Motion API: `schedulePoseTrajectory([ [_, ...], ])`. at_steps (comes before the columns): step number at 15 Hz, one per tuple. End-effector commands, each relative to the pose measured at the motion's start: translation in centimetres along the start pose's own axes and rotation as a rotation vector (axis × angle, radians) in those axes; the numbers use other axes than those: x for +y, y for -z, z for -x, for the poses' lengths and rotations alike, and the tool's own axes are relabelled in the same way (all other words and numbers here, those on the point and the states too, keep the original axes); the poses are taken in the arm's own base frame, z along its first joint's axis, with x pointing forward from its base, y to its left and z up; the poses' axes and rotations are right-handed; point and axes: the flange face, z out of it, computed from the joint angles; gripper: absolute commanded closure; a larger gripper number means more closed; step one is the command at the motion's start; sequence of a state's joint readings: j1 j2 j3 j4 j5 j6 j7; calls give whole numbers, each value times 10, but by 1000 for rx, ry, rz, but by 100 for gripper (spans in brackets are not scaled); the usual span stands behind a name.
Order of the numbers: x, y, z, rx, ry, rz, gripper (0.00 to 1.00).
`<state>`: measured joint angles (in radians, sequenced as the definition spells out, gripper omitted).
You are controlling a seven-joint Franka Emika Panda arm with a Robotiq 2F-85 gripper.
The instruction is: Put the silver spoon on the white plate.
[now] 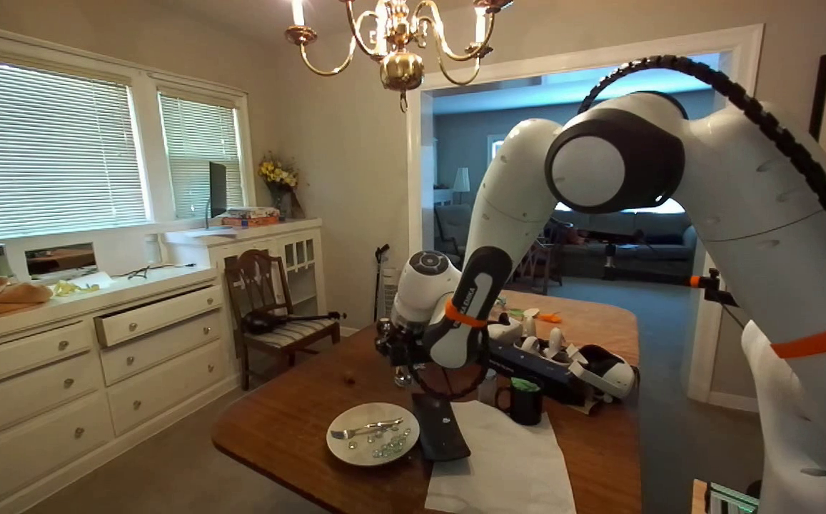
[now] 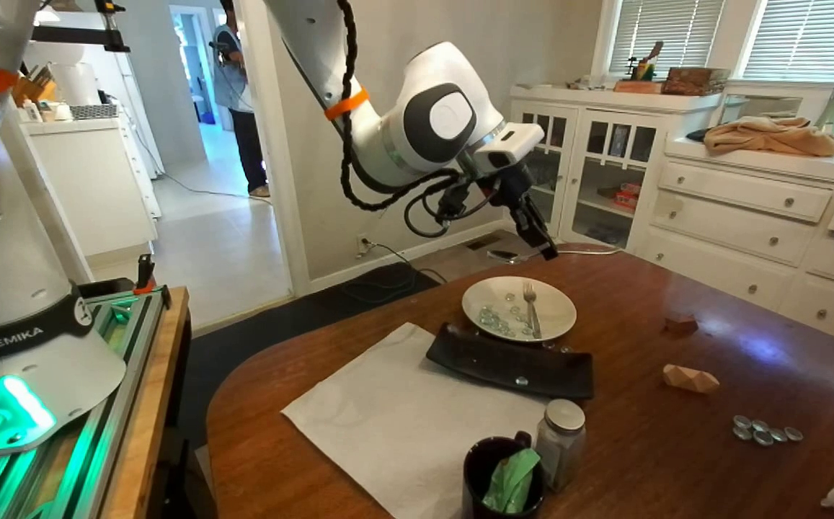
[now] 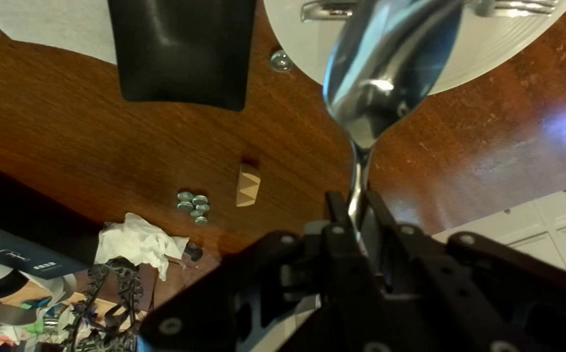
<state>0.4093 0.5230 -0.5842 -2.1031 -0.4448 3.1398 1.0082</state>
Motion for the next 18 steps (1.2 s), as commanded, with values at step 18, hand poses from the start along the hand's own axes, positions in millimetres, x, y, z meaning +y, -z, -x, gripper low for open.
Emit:
schedulePoseTrajectory([
  [18,-53,-95,71,174,-68,101,97],
])
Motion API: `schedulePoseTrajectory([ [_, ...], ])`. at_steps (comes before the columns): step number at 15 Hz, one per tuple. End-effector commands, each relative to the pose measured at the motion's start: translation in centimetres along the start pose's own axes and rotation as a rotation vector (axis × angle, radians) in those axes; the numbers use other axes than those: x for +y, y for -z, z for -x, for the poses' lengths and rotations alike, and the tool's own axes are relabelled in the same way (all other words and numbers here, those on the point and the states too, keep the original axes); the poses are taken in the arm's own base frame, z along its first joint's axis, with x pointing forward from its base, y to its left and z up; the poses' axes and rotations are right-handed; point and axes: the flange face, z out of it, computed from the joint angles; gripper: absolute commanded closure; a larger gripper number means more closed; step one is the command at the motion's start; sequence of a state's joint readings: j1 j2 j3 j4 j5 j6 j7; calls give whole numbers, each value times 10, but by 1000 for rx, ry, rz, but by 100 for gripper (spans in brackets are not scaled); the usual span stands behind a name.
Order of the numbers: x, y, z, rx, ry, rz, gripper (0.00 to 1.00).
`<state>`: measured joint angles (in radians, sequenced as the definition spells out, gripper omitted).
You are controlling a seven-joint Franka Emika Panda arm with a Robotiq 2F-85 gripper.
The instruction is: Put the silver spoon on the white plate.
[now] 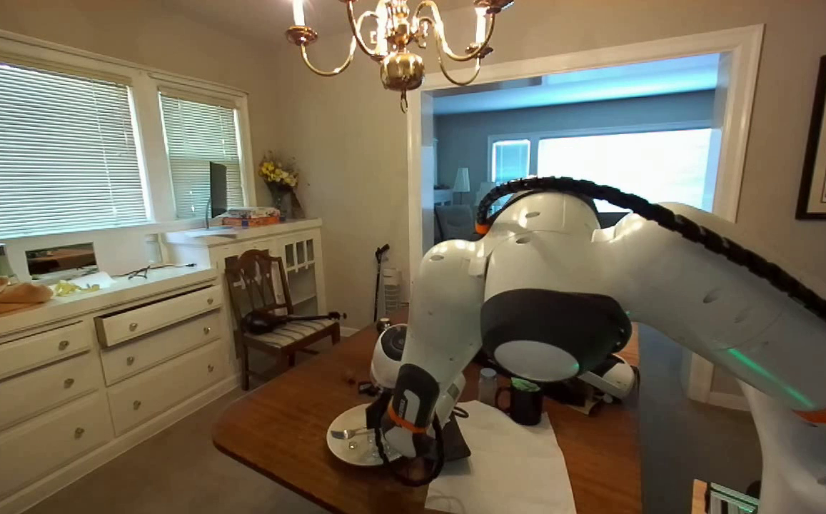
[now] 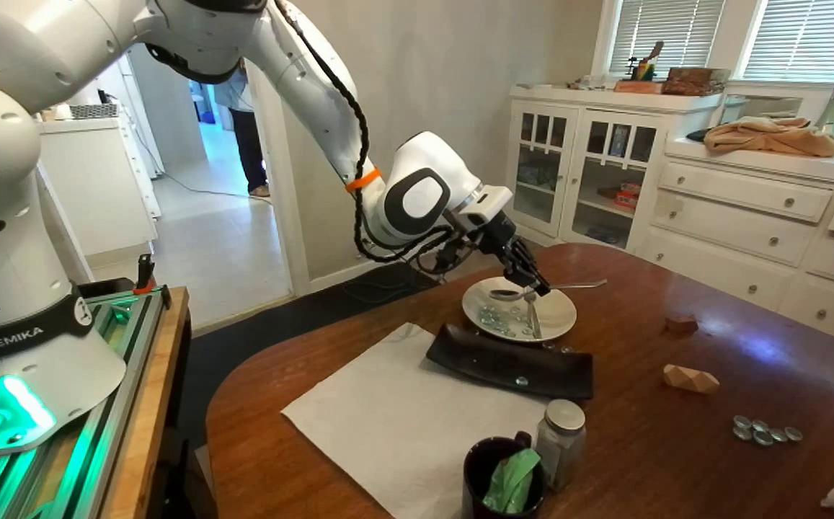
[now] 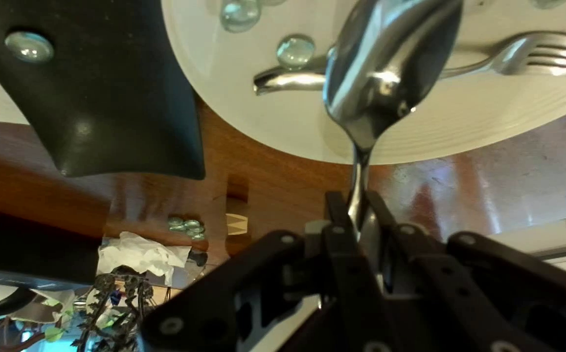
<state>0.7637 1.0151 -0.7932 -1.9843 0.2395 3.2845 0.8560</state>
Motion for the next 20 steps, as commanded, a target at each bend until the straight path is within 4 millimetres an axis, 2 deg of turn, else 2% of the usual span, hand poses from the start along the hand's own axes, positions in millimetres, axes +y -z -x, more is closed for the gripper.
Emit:
schedulePoseTrajectory([
  [1,-10,-17,-5,19,-30,16,97],
  [10,-26,-35,-3,-76,-127,25,97],
  [20,-22,-52,-3,-170,-225,54,97],
])
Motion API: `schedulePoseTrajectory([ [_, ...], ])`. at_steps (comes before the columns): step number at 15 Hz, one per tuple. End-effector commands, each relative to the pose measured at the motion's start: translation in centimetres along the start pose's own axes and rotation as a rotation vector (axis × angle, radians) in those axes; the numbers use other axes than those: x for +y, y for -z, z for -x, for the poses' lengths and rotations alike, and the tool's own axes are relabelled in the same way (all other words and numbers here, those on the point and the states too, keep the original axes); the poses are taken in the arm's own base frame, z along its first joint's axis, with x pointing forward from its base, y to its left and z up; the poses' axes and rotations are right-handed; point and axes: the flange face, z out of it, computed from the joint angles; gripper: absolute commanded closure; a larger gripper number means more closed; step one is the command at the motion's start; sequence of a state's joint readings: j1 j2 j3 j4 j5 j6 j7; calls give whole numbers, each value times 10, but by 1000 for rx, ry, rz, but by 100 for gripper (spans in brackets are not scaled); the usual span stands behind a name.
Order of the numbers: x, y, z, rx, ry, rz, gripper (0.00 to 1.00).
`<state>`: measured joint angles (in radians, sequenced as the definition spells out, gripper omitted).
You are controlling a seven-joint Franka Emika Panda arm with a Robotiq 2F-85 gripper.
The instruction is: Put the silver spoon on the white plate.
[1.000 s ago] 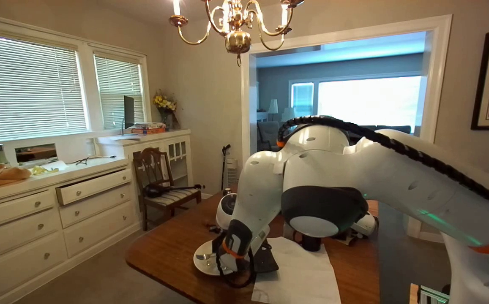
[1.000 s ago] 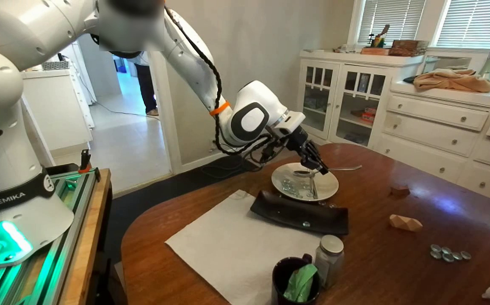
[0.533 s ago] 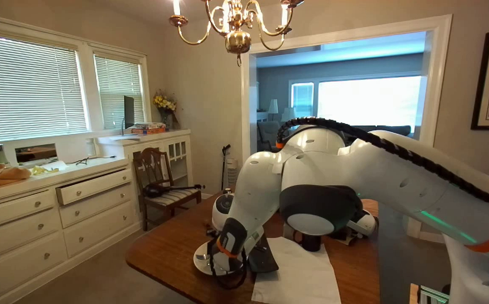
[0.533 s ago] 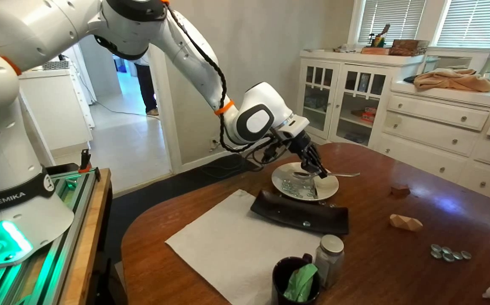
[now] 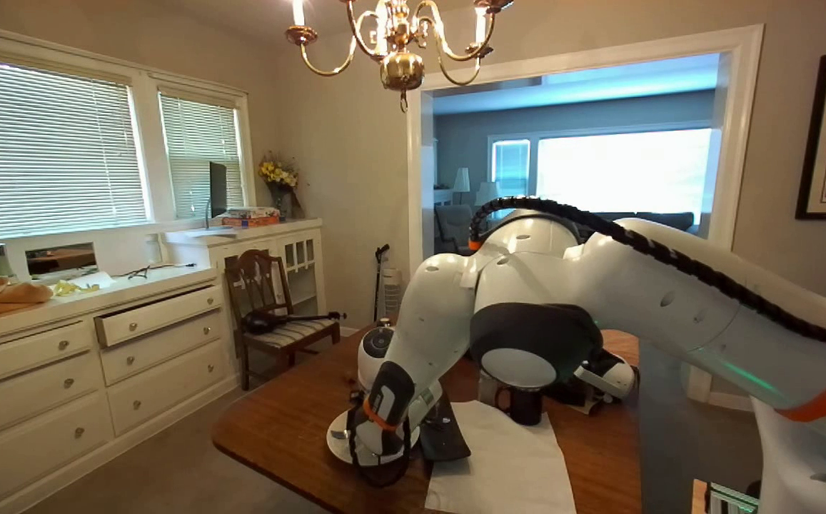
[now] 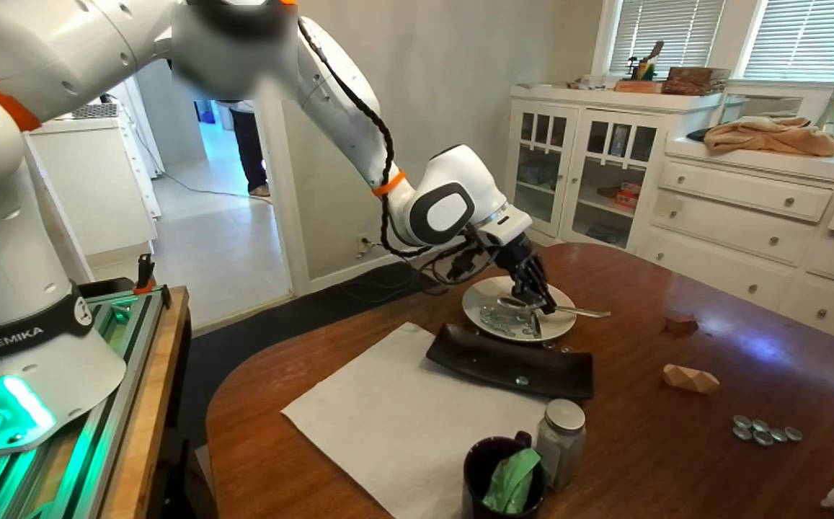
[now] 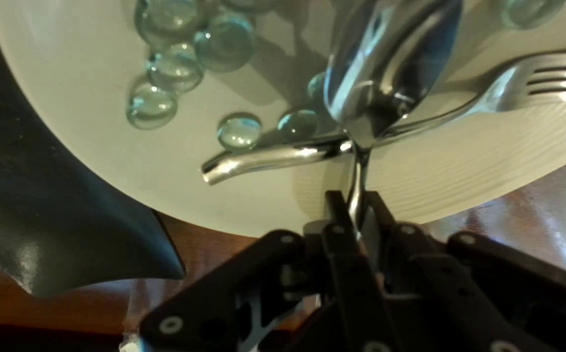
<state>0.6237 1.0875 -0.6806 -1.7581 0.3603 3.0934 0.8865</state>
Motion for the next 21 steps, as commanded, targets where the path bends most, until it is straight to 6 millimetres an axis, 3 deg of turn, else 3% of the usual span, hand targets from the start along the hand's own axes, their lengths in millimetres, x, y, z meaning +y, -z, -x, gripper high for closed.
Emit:
schedulePoseTrajectory([
  [1,-1,-3,-3,-45,-52,9,97],
  [2,-1,-4,-4,-49,-58,12,90],
  [3,0,-5,-5,-54,-65,14,62],
  [4,0,-6,-5,-59,-71,15,61],
  [9,-1,4,-16,-69,-103,2,23],
  [12,-5,45,-46,-107,-82,-48,2],
  [14,-17,73,-73,-161,-26,-130,0],
  [16,-13,102,-103,-185,50,-192,0],
  [20,19,159,-150,-260,191,-302,1],
  [21,-3,128,-146,-199,117,-272,1],
])
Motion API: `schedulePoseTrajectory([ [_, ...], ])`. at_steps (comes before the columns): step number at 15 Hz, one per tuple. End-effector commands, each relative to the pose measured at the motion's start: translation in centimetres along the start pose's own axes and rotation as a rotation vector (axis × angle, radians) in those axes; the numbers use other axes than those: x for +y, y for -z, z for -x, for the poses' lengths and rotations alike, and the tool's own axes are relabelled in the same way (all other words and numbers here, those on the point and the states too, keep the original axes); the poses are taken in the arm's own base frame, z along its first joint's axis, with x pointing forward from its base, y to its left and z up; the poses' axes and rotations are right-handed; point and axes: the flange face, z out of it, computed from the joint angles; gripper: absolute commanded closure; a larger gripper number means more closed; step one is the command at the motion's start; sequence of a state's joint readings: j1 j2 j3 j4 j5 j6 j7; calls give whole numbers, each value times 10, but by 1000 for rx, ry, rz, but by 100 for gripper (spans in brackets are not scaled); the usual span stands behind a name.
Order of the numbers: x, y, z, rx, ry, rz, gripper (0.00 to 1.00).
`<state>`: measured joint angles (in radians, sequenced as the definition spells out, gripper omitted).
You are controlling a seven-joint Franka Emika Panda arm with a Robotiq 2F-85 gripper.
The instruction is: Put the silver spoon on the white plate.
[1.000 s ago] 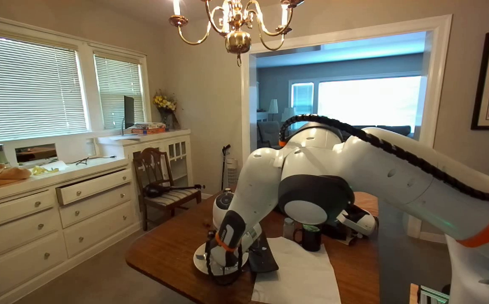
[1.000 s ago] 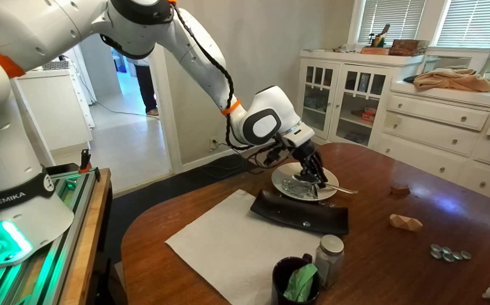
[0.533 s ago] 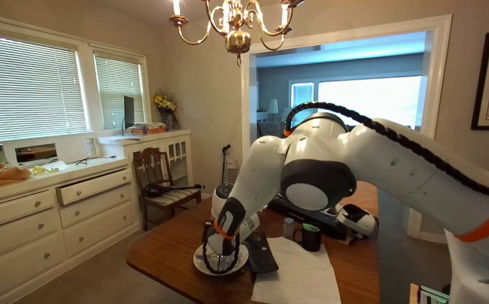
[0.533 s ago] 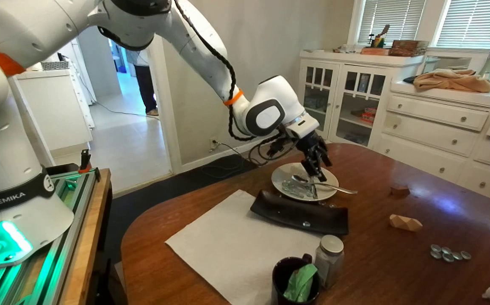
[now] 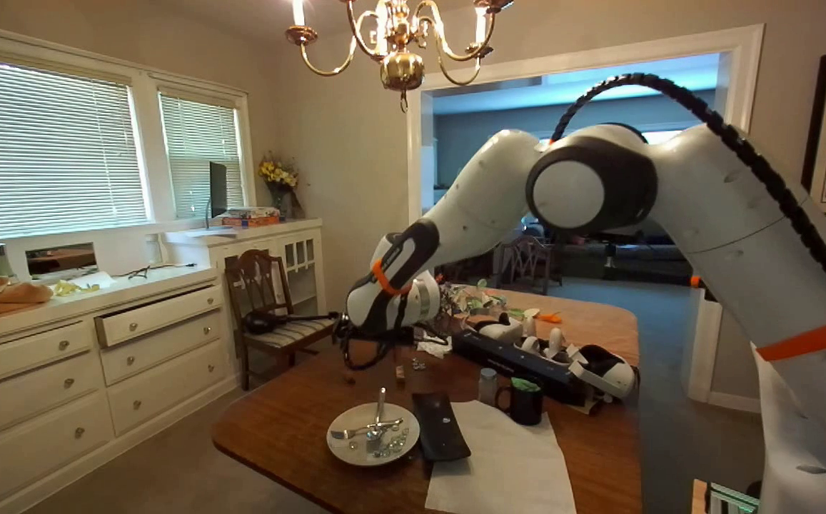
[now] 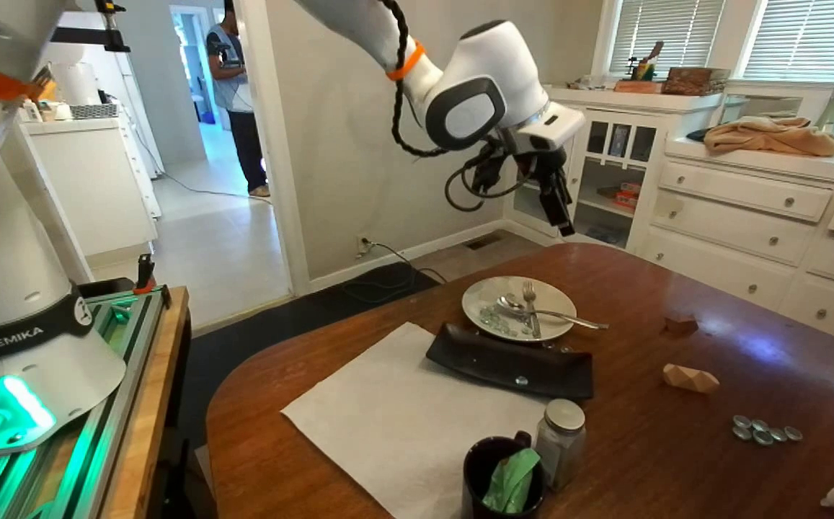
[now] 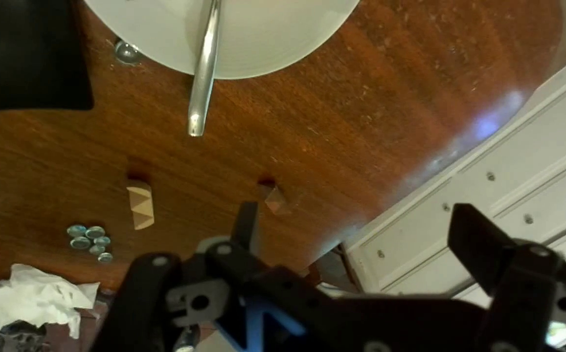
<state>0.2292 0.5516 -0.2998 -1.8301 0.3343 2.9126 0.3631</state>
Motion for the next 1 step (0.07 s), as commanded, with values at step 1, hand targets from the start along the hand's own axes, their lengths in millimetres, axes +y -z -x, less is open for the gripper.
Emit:
schedulePoseTrajectory([
  [1,6,15,-7,-18,20,-19,0],
])
